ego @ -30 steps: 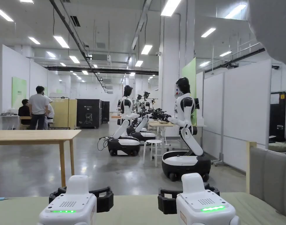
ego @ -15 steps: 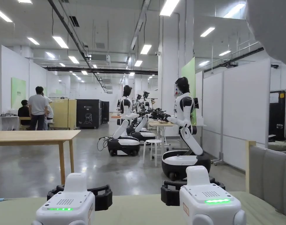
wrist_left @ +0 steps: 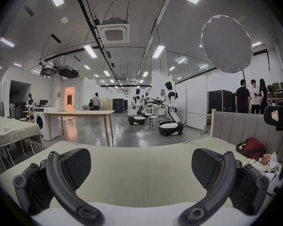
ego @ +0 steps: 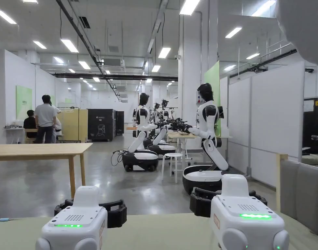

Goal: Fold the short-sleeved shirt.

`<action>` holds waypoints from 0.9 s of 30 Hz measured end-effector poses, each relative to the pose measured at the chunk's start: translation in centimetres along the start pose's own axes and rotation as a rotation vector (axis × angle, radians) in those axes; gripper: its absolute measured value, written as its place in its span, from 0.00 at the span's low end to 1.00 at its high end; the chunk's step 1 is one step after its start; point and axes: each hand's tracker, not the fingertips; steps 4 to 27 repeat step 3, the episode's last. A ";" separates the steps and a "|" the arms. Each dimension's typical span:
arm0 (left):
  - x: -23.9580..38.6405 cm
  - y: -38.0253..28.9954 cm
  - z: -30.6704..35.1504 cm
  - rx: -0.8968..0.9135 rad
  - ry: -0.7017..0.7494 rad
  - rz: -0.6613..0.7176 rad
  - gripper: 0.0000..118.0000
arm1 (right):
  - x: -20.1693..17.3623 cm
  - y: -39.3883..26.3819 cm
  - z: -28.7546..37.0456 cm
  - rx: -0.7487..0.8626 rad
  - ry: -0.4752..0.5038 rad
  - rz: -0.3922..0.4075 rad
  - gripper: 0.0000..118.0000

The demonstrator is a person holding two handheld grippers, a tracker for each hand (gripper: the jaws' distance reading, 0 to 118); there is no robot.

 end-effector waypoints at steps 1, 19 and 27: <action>0.0 0.0 0.0 -0.001 0.002 0.003 1.00 | 0.0 0.3 0.1 -0.072 -0.032 0.013 1.00; -0.1 0.0 0.1 0.001 0.005 0.006 1.00 | -0.1 0.3 -0.2 -0.077 -0.045 0.022 1.00; -0.1 0.0 0.1 0.001 0.005 0.006 1.00 | -0.1 0.3 -0.2 -0.077 -0.045 0.022 1.00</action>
